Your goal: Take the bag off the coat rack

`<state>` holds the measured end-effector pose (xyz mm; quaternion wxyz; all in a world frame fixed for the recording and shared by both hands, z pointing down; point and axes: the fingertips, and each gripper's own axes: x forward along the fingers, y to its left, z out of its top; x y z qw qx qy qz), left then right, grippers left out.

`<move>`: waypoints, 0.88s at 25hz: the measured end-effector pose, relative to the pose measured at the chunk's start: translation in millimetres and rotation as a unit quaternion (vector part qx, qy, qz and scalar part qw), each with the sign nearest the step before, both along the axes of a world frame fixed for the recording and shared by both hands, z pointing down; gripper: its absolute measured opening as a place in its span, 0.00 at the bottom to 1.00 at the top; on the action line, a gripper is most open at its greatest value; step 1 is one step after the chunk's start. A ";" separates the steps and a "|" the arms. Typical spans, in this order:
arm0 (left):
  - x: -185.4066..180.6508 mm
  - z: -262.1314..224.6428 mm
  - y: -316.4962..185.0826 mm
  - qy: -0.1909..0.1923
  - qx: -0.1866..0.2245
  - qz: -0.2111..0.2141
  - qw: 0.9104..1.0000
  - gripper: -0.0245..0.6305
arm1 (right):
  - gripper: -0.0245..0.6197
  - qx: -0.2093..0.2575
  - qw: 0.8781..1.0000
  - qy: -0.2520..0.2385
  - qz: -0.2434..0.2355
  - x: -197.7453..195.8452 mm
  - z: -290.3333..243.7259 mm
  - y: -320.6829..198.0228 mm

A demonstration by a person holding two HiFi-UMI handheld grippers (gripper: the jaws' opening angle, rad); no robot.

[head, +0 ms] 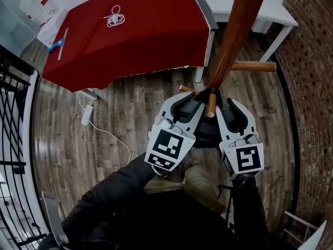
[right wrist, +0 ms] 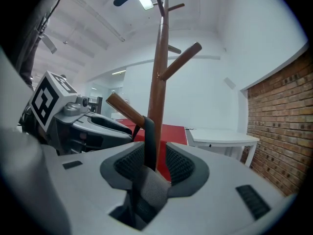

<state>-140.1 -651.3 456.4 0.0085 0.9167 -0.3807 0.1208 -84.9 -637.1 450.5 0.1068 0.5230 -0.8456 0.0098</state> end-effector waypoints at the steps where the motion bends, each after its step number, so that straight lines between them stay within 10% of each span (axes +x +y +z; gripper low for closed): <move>1: 0.8 0.6 -1.5 -0.003 -0.003 0.002 1.000 0.20 | 0.22 -0.002 1.000 0.006 0.000 0.4 0.4 -1.1; 22: 11.5 13.8 -16.3 -0.031 -0.059 0.039 0.997 0.11 | 0.09 -0.056 0.997 0.035 -0.046 -5.1 3.3 -9.4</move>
